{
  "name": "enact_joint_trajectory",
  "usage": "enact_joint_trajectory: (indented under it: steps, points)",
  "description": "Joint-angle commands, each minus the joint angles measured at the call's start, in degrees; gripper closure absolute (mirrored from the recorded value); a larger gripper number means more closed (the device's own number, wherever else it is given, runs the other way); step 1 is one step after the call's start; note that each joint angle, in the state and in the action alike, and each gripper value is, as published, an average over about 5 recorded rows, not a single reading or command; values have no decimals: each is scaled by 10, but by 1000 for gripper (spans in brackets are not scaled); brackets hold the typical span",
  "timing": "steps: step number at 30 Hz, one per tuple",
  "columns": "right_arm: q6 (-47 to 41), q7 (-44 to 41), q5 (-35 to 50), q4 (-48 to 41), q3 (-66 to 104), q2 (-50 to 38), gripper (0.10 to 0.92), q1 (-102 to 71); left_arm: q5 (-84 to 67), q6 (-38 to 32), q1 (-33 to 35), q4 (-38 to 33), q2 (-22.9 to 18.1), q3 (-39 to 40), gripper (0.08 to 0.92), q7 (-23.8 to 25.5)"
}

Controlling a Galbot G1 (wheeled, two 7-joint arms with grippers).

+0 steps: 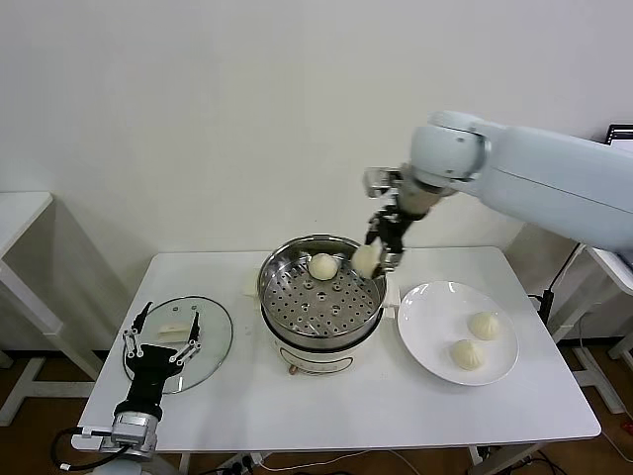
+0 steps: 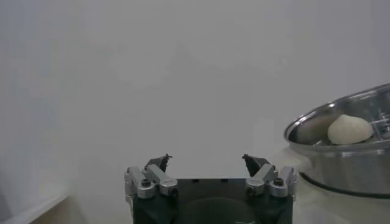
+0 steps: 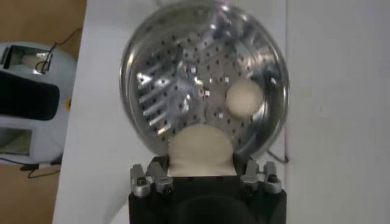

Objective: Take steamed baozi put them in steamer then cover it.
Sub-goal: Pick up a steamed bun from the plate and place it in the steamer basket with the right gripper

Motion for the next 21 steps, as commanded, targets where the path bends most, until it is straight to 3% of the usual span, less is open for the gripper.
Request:
enact_joint_trajectory:
  steps: [1, 12, 21]
  points:
    - [-31, 8, -1, -89, 9, 146, 321, -38, 1, -1, 3, -2, 3, -3, 177, 1]
    - [-3, -4, -87, -229, 46, 230, 321, -167, 3, -7, 14, -3, 10, -7, 177, 2]
    - [10, -9, -126, -278, 75, 247, 321, -202, 3, -7, 12, 0, 9, -4, 177, 2]
